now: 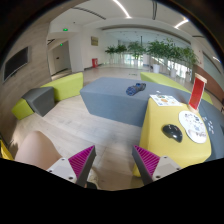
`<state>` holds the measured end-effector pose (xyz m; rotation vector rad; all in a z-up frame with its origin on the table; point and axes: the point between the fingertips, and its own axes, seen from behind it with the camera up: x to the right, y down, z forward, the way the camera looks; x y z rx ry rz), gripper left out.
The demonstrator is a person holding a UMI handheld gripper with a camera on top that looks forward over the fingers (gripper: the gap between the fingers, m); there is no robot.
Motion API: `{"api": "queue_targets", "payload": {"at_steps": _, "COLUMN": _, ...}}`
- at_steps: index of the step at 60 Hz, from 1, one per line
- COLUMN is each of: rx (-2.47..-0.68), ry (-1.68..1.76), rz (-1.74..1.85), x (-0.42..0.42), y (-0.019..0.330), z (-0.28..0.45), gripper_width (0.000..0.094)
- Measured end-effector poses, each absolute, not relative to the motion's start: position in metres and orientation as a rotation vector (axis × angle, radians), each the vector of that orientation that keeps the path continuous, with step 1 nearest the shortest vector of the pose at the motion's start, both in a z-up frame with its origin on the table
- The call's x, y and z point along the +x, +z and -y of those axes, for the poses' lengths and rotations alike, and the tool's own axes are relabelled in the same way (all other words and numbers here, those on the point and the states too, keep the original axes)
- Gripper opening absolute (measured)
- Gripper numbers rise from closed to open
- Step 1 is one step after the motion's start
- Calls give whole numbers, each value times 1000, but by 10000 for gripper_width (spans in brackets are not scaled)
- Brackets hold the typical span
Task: Arrange mouse
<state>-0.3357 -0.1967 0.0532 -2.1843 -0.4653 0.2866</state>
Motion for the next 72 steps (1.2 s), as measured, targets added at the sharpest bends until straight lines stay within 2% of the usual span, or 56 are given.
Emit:
{"api": "queue_targets", "payload": {"at_steps": 18, "rx": -2208, "ry": 214, "rz": 361, "x": -286, "y": 34, "z": 173, "gripper_width": 797}}
{"api": "queue_targets", "payload": {"at_steps": 38, "rx": -2195, "ry": -2, "rz": 305, "x": -128, "y": 4, "z": 76, "gripper_width": 800}}
{"api": "queue_targets", "payload": {"at_steps": 44, "rx": -2209, "ry": 15, "rz": 341, "x": -117, "y": -11, "z": 48, "gripper_width": 806}}
{"api": "queue_targets", "payload": {"at_steps": 51, "rx": -2165, "ry": 27, "rz": 422, "x": -125, "y": -1, "z": 12, "gripper_width": 790}}
{"api": "queue_targets", "payload": {"at_steps": 56, "rx": -2147, "ry": 7, "rz": 473, "x": -131, "y": -7, "z": -11, "gripper_width": 784}}
{"api": "queue_targets", "payload": {"at_steps": 63, "rx": -2159, "ry": 118, "rz": 415, "x": -148, "y": -11, "z": -31, "gripper_width": 703}}
{"api": "queue_targets", "payload": {"at_steps": 66, "rx": -2185, "ry": 183, "rz": 357, "x": -156, "y": -15, "z": -35, "gripper_width": 576}}
{"api": "queue_targets", "payload": {"at_steps": 72, "rx": -2209, "ry": 202, "rz": 232, "x": -154, "y": -16, "z": -40, "gripper_width": 546}}
